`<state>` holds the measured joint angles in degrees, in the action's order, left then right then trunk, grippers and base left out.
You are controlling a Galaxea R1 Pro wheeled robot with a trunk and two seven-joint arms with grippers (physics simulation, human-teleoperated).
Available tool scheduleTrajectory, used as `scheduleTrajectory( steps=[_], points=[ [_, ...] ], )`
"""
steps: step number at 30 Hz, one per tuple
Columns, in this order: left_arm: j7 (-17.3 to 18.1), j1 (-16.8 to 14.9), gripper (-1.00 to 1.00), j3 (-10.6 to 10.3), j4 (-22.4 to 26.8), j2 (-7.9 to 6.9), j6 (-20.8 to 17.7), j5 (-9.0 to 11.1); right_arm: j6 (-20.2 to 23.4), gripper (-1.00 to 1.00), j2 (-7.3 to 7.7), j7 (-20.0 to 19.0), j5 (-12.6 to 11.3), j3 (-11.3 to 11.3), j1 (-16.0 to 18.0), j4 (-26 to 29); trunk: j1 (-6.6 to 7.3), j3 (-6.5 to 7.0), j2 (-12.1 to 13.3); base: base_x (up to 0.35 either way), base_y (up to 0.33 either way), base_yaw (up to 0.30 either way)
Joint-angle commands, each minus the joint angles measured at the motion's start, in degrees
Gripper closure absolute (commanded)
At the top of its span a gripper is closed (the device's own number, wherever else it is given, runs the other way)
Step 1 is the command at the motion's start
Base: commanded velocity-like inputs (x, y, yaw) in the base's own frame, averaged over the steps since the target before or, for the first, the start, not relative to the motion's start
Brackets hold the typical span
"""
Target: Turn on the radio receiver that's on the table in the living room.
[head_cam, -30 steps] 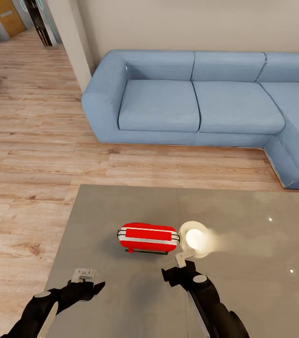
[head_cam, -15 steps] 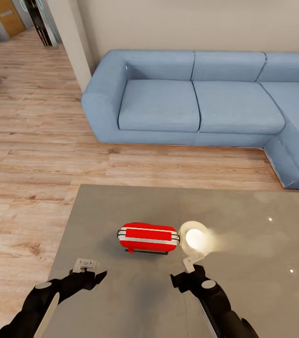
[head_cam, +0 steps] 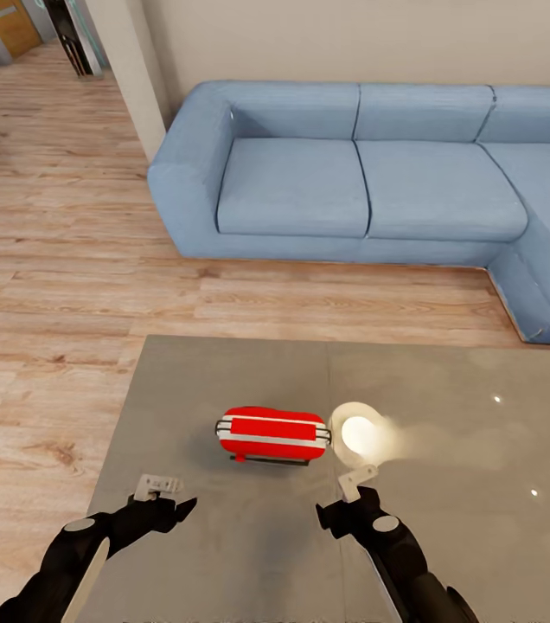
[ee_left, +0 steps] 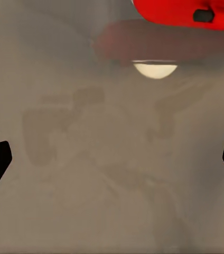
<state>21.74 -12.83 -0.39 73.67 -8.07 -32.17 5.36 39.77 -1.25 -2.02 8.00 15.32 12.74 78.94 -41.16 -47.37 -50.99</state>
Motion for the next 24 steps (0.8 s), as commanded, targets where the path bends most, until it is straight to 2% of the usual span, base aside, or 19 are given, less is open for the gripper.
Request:
scheduleTrajectory(
  steps=[1,6,14,24],
  points=[
    [0.0,0.0,-1.0,0.0,0.0,-0.01,0.0,0.0,0.0,-1.0,0.01,0.0,0.0,0.0,0.0,0.0,0.0,-0.1,0.0,0.0,0.0,0.0],
    [0.0,0.0,-1.0,0.0,0.0,0.02,0.0,-0.1,0.1,-1.0,0.02,0.0,0.1,0.1,0.0,0.2,0.0,-0.56,0.0,0.0,0.0,0.0],
    [0.0,0.0,-1.0,0.0,0.0,0.07,0.1,-0.2,3.0,-1.0,0.1,0.0,0.1,0.2,0.0,3.1,0.0,-1.31,0.0,0.0,0.0,0.0],
    [0.0,0.0,-1.0,-0.1,0.0,0.07,0.1,-0.2,3.3,-1.0,0.11,0.0,0.1,0.3,0.0,3.4,0.0,-2.24,0.0,0.0,0.0,0.0]
  ],
)
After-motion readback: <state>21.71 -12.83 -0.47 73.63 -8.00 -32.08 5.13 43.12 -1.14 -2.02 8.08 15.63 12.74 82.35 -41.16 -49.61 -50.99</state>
